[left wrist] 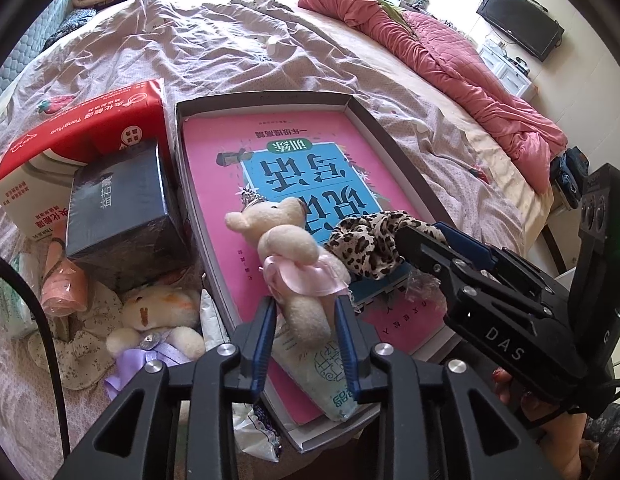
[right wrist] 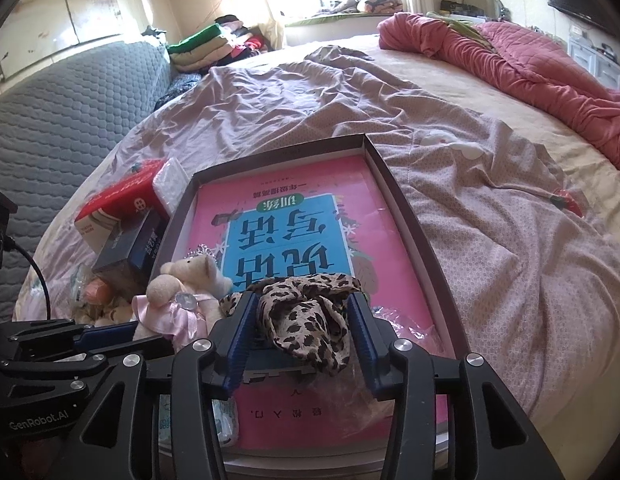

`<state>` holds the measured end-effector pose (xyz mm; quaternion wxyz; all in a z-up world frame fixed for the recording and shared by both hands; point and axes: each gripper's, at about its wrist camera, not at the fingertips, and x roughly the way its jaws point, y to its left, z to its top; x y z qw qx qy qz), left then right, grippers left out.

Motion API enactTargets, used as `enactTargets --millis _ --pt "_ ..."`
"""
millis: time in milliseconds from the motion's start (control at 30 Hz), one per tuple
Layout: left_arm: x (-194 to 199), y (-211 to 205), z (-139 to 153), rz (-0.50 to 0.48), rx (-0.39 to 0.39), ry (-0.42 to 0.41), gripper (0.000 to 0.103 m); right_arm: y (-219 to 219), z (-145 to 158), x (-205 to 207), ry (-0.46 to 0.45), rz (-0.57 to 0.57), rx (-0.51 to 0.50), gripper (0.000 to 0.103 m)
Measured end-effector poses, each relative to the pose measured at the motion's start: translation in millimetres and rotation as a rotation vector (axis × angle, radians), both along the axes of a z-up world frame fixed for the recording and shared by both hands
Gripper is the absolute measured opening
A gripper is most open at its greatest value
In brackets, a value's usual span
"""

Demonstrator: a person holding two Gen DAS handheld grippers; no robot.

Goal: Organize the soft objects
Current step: 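Lower and release the teddy bear with the left tool while the right tool releases the scrunchie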

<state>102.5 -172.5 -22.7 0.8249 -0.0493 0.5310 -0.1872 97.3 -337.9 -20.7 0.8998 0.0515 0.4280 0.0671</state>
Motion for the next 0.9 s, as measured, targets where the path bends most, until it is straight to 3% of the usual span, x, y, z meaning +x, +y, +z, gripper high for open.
enactTargets --millis 100,300,500,700,900 --pt "-2 0 2 -0.001 -0.002 -0.007 0.044 0 1 0 -0.005 -0.003 0.001 0.051" --pt "-5 0 7 -0.006 0.017 -0.026 0.051 -4 5 -2 -0.034 -0.021 0.009 0.059" --pt "-12 -3 15 -0.023 0.036 -0.053 0.06 -7 8 -4 -0.055 -0.026 0.026 0.061" --pt "-20 0 24 -0.02 0.051 -0.085 0.065 -12 14 -7 -0.086 -0.046 0.04 0.071" --pt "-25 6 32 -0.008 0.064 -0.108 0.068 -7 24 -13 -0.143 -0.03 0.024 0.074"
